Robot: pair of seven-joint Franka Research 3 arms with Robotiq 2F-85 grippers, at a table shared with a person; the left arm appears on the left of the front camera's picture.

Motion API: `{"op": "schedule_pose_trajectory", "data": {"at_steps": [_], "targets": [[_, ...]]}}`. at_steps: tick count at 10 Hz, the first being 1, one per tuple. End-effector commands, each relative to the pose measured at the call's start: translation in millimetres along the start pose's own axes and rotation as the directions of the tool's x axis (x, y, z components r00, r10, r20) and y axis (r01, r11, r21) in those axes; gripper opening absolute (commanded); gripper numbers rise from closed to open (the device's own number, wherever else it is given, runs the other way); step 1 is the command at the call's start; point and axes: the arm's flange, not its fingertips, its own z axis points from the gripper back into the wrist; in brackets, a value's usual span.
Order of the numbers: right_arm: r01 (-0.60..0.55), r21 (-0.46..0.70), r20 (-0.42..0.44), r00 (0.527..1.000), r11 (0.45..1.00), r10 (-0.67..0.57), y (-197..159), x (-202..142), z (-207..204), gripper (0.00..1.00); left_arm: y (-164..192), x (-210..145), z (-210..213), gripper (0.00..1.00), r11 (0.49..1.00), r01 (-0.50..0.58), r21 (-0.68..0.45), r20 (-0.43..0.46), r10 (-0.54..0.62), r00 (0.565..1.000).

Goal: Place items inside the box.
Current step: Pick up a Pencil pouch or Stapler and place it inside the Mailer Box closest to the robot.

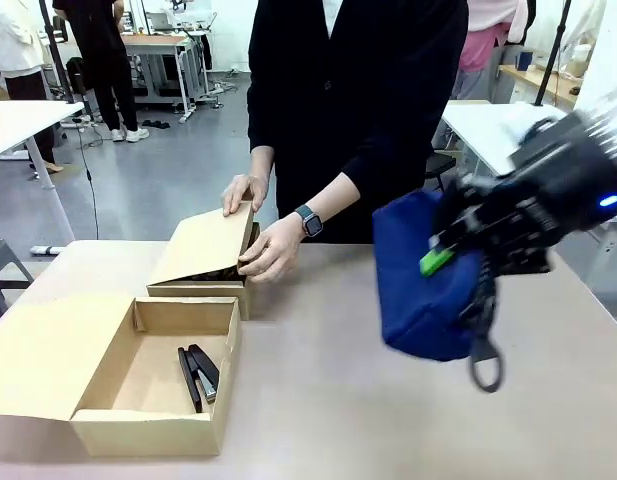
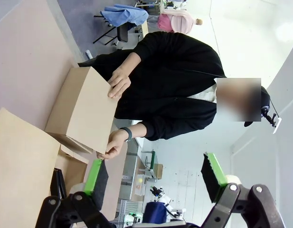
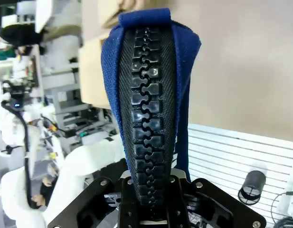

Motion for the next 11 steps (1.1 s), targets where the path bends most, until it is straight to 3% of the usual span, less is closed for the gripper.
{"op": "schedule_pose_trajectory", "data": {"at_steps": [1, 4, 6, 11], "targets": [[0.020, 0.059, 0.050, 0.998, 0.998, -0.023, -52, -40, 2, 0.07, 2, -2, -1, 1.00, 1.000, 0.013, -0.021, 0.000, -0.013, 1.000], [0.002, 0.033, 0.035, 0.999, 0.999, -0.003, -63, -34, -6, 0.07, 2, -2, -1, 1.00, 1.000, 0.013, -0.021, 0.000, -0.013, 1.000], [-0.022, -0.046, -0.007, 1.000, 0.999, 0.022, -65, -29, -13, 0.07, 2, -2, -1, 1.00, 1.000, 0.013, -0.021, 0.000, -0.013, 1.000], [-0.025, -0.072, -0.052, 0.998, 0.997, 0.021, -65, -18, -23, 0.07, 2, -2, -1, 1.00, 1.000, 0.013, -0.021, 0.000, -0.013, 1.000]]}}
